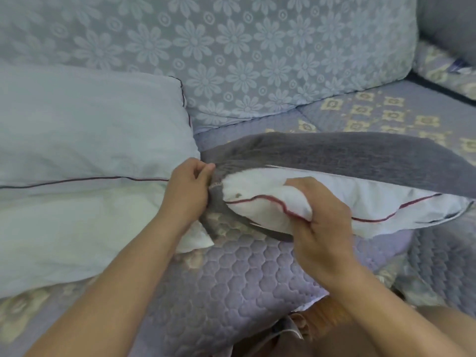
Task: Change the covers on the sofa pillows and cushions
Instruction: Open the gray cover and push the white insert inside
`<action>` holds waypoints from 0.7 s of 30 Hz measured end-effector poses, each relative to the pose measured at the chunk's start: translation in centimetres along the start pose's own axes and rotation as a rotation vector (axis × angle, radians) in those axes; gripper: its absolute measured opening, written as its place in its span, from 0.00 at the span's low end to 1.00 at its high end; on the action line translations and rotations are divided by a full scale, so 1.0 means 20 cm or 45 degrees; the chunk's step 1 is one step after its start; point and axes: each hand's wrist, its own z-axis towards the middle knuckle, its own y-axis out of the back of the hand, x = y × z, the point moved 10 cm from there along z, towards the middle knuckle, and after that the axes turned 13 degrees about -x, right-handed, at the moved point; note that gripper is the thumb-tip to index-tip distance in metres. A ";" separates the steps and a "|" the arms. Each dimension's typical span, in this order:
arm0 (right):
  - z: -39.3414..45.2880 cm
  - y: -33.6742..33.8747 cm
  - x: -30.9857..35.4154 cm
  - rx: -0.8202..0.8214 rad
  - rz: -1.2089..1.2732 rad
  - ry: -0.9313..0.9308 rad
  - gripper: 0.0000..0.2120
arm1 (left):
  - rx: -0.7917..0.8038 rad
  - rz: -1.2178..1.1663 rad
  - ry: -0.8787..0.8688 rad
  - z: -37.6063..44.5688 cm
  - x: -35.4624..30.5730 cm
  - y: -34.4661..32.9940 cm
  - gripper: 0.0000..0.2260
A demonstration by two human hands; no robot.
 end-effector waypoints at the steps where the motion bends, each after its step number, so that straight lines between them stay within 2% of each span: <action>1: 0.02 0.08 -0.06 -0.103 0.000 -0.115 0.09 | -0.016 0.029 0.004 0.07 0.04 -0.04 0.15; 6: 0.05 0.52 -0.34 -0.629 -0.220 -0.529 0.17 | -0.035 0.169 0.229 0.33 0.31 -0.15 0.20; 8: -0.01 0.76 -0.55 -0.855 -0.352 -0.755 0.29 | -0.050 0.173 0.259 0.37 0.31 -0.17 0.19; 9: -0.03 0.83 -0.64 -0.885 -0.410 -0.865 0.35 | -0.036 0.156 0.279 0.37 0.33 -0.19 0.19; 10: -0.04 0.88 -0.74 -0.869 -0.474 -0.979 0.38 | -0.002 0.129 0.304 0.35 0.32 -0.22 0.18; 11: -0.05 0.88 -0.78 -0.800 -0.557 -1.041 0.36 | 0.050 0.106 0.332 0.32 0.33 -0.25 0.17; 13: -0.04 0.79 -0.80 -0.608 -0.665 -1.028 0.28 | 0.219 0.006 0.364 0.24 0.31 -0.34 0.13; 15: -0.09 0.68 -0.80 -0.496 -0.671 -0.987 0.25 | 0.356 -0.199 0.424 0.15 0.24 -0.38 0.11; 16: -0.12 0.63 -0.79 -0.440 -0.667 -0.968 0.24 | 0.354 -0.288 0.457 0.11 0.20 -0.37 0.12; 18: -0.19 0.55 -0.80 -0.315 -0.712 -0.960 0.19 | 0.220 -0.426 0.423 0.07 0.15 -0.30 0.11; 21: -0.21 0.46 -0.71 -0.245 -0.694 -0.846 0.14 | -0.007 -0.455 0.141 0.00 0.09 -0.18 0.16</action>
